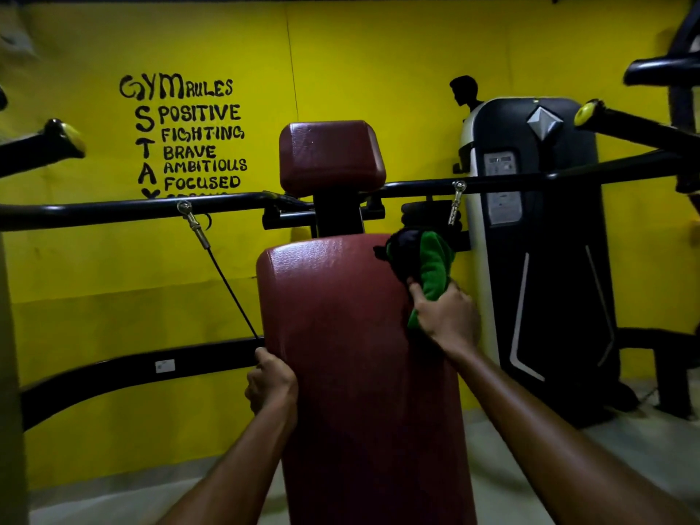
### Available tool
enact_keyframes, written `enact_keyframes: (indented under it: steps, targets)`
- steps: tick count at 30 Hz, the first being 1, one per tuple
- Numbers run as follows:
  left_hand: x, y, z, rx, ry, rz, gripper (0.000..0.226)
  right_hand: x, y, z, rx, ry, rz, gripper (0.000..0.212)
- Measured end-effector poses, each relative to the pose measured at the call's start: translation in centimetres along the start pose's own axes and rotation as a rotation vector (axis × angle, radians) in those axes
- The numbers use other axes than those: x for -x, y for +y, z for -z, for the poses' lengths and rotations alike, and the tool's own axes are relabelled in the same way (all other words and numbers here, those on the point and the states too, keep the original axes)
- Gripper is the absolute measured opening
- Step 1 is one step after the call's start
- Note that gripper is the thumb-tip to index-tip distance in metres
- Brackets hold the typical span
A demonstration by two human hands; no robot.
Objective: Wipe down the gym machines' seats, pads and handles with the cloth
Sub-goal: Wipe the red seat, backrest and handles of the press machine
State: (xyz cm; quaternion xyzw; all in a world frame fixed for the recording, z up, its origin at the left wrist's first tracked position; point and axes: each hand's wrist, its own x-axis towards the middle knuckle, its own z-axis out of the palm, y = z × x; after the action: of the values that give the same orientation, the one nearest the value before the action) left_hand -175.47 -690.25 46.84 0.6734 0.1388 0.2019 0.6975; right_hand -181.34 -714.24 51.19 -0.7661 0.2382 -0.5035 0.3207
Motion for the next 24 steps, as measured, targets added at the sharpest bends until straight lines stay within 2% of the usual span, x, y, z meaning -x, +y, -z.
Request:
enact_keyframes:
  steps: [3, 6, 8, 13, 15, 24]
  targets:
    - [-0.2, 0.0, -0.1, 0.007, -0.001, 0.0, 0.061, -0.8, 0.4, 1.3, 0.21, -0.062, 0.065, 0.087]
    - [-0.7, -0.2, -0.2, -0.001, -0.001, -0.002, 0.064, -3.7, -2.6, 2.6, 0.041, -0.21, 0.13, 0.1]
    - [-0.9, -0.3, -0.2, -0.015, 0.004, -0.001, 0.063, -5.9, -4.7, 2.4, -0.049, -0.243, 0.197, 0.101]
    - [-1.4, -0.7, -0.5, -0.014, 0.022, -0.014, 0.062, -8.0, -6.4, 0.6, -0.028, -0.14, 0.208, 0.067]
    - [-1.3, -0.7, -0.6, -0.014, 0.019, -0.009, 0.06, -6.9, -5.5, 0.2, -0.05, -0.09, 0.212, 0.066]
    - [-1.1, -1.2, -0.1, 0.002, -0.046, 0.0, 0.077, -0.4, 0.2, -0.7, -0.142, 0.046, 0.265, 0.066]
